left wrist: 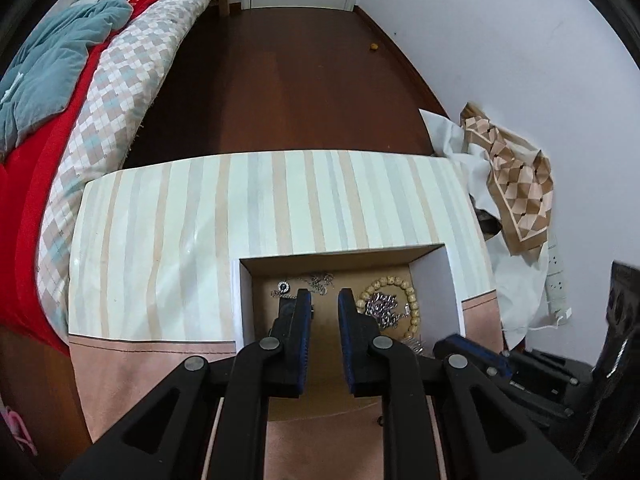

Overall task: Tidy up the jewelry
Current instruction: 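Carry the ring in the left tool while the right tool carries the charm into the box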

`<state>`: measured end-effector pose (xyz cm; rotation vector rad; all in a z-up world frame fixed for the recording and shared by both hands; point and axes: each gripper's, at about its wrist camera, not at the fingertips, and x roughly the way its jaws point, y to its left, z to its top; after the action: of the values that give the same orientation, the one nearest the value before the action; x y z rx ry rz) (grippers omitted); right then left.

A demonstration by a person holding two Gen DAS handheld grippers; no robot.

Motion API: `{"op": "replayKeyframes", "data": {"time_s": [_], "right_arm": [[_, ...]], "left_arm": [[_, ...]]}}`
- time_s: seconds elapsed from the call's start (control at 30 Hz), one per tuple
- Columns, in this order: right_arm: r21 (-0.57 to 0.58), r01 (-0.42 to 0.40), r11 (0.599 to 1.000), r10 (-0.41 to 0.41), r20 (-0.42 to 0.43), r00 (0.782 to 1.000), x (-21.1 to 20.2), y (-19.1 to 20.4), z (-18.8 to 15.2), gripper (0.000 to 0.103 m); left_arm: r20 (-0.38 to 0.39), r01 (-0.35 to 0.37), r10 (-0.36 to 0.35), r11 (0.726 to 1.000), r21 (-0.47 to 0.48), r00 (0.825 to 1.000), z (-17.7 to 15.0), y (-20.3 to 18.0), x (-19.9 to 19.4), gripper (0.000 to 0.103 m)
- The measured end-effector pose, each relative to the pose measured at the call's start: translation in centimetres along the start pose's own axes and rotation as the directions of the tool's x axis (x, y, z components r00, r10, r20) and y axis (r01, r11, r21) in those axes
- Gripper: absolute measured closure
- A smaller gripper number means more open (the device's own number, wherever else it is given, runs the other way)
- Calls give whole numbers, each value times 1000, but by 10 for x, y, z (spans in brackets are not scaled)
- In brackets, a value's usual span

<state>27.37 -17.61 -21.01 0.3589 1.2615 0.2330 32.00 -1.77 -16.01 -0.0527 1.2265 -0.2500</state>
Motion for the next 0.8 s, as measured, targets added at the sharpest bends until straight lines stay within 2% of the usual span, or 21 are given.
{"op": "replayKeyframes", "data": {"time_s": [0.13,0.2,0.27,0.43,0.47,0.53,0.67,0.73,0.8], "right_arm": [[-9,31,999,-31,13,999,-7,-1,-2,72],[-24,38,999,-38,26,999,-13,2,-3,71],[-32,49,998,-48,35,998,-18,5,-3,68],[-82,178,981,-169,107,980,-33,14,-8,27],[-88,201,976,-191,116,975,-34,16,-10,24],[-100,261,960,-247,134,960,-36,19,-17,11],[-115,342,933,-321,166,932,-39,23,-32,7],[-120,352,928,-329,177,927,-41,25,-38,1],[-121,368,922,-342,196,919,-46,26,-44,1]], "left_arm": [[33,-29,30,999,-20,999,2,6,-10,81],[59,-42,44,999,-35,997,0,10,-19,68],[91,-69,73,996,-48,993,-4,15,-28,45],[153,-162,170,984,-69,973,-21,25,-45,30],[161,-181,191,981,-73,968,-27,27,-48,17],[177,-215,226,973,-80,958,-38,29,-51,6],[188,-272,286,958,-94,940,-63,32,-54,3],[195,-281,296,954,-101,935,-74,31,-57,3],[205,-290,306,951,-106,930,-84,31,-62,3]]}}
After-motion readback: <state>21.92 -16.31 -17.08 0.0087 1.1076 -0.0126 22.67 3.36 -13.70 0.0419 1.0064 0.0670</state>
